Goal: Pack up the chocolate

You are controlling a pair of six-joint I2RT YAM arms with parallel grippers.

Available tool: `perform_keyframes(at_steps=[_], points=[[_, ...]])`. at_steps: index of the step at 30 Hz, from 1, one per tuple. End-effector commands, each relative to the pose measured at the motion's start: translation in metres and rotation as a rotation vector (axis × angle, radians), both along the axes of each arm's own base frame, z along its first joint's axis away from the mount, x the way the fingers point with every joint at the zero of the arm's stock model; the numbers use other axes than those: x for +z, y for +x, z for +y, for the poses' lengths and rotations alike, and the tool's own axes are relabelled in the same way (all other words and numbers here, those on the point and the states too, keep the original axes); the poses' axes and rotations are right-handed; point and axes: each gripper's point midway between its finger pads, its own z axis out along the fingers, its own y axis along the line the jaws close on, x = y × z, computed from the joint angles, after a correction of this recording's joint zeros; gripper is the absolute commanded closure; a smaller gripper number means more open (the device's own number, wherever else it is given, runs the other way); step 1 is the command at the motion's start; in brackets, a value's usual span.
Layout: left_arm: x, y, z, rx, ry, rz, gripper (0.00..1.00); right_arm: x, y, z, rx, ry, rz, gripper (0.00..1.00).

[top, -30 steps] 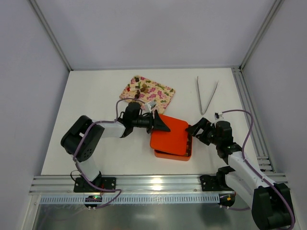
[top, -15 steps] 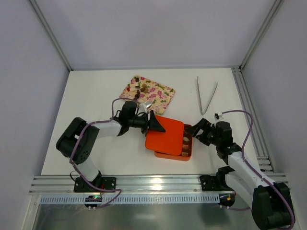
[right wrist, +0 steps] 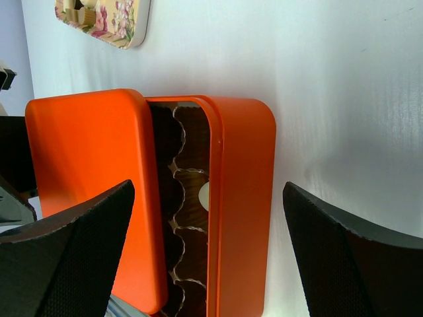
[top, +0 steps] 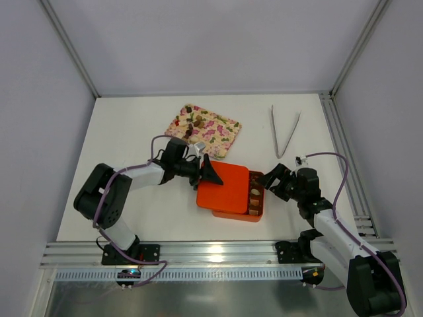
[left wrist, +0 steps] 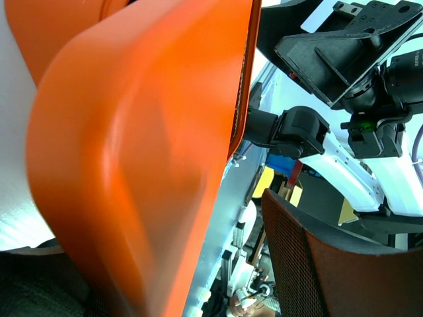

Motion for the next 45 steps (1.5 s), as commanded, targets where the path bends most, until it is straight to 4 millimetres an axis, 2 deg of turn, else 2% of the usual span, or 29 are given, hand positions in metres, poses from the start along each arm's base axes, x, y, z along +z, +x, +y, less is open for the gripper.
perform_keyframes(at_steps=[1, 7, 14, 23, 31, 45], points=[[0.001, 0.003, 0.005, -0.007, 0.032, -0.013, 0.34, 0.007, 0.007, 0.0, -0.006, 0.0, -0.049, 0.07], [0.003, 0.001, 0.009, -0.013, 0.046, -0.014, 0.33, 0.007, 0.007, 0.0, -0.006, -0.003, -0.052, 0.07], [0.02, 0.003, 0.013, -0.012, 0.013, -0.032, 0.33, 0.006, 0.007, 0.0, -0.007, 0.0, -0.052, 0.07], [0.022, 0.004, 0.021, -0.005, 0.02, -0.026, 0.31, 0.005, 0.007, 0.001, -0.004, 0.0, -0.051, 0.07], [0.009, 0.005, 0.031, 0.001, 0.076, -0.01, 0.31, 0.006, 0.007, 0.002, 0.003, 0.004, -0.054, 0.07], [-0.01, 0.014, 0.032, -0.019, 0.149, 0.027, 0.31, 0.01, 0.009, 0.003, 0.016, -0.005, -0.056, 0.07]])
